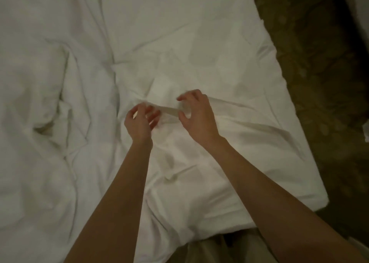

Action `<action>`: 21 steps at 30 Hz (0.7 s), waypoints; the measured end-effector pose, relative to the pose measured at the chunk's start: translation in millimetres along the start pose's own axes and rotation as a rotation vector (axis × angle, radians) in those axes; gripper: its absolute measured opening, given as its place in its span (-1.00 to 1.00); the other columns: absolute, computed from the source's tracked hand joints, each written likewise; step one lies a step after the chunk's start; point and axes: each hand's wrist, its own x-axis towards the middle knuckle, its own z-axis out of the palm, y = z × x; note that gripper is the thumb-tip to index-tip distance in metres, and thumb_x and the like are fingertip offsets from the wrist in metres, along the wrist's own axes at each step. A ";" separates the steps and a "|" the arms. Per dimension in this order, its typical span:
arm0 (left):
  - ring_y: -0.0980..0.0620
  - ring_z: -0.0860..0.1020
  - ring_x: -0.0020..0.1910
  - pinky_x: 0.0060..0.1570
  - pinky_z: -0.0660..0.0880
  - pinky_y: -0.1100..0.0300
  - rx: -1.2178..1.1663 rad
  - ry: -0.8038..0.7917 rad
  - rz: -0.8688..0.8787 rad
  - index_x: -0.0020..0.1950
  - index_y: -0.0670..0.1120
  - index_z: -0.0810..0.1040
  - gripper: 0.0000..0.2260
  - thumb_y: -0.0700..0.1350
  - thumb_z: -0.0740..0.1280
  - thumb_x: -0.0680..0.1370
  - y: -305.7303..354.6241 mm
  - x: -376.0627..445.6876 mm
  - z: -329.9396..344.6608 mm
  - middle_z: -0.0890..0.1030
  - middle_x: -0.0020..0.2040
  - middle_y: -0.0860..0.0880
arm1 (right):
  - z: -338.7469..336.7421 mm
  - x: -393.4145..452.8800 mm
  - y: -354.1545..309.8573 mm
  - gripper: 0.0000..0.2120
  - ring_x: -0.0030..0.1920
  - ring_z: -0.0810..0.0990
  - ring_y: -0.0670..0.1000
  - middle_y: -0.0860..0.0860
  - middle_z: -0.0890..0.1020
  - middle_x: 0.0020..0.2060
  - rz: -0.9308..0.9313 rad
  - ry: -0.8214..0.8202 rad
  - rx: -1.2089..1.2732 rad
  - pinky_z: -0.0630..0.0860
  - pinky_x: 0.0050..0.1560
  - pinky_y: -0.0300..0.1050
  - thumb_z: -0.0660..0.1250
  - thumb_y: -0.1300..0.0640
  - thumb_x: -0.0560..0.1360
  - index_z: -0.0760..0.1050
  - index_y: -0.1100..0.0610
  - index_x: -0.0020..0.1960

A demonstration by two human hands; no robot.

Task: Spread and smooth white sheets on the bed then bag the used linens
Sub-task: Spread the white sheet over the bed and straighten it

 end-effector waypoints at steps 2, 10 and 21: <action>-0.05 0.67 -0.17 -0.17 0.62 0.15 0.019 -0.047 0.004 0.27 -0.24 0.48 -0.68 -0.11 0.33 0.58 14.0 20.0 -1.4 0.66 -0.12 -0.10 | 17.5 16.0 -12.0 -0.54 0.17 0.46 0.11 0.06 0.48 0.22 -0.069 -0.023 -0.153 0.46 0.07 0.04 0.48 0.23 0.34 0.51 0.09 0.23; 0.01 0.60 -0.35 -0.36 0.50 0.24 0.237 -0.068 0.216 0.06 -0.15 0.50 -0.86 -0.18 0.38 0.53 39.6 53.4 3.5 0.61 -0.16 -0.07 | 36.4 65.6 -15.2 -0.80 0.22 0.45 0.05 -0.07 0.55 0.16 0.086 0.043 -0.360 0.20 0.21 0.01 0.41 0.07 0.45 0.59 -0.04 0.08; -0.02 0.48 0.25 0.20 0.27 0.37 0.905 -0.528 0.860 0.32 -0.11 0.49 -0.68 -0.16 0.33 0.56 57.2 65.7 99.6 0.54 0.27 -0.04 | -27.9 124.4 4.4 -0.84 -0.29 0.56 -0.09 -0.03 0.62 -0.31 0.291 0.303 0.200 0.50 -0.15 -0.13 0.34 0.08 0.54 0.60 0.17 -0.11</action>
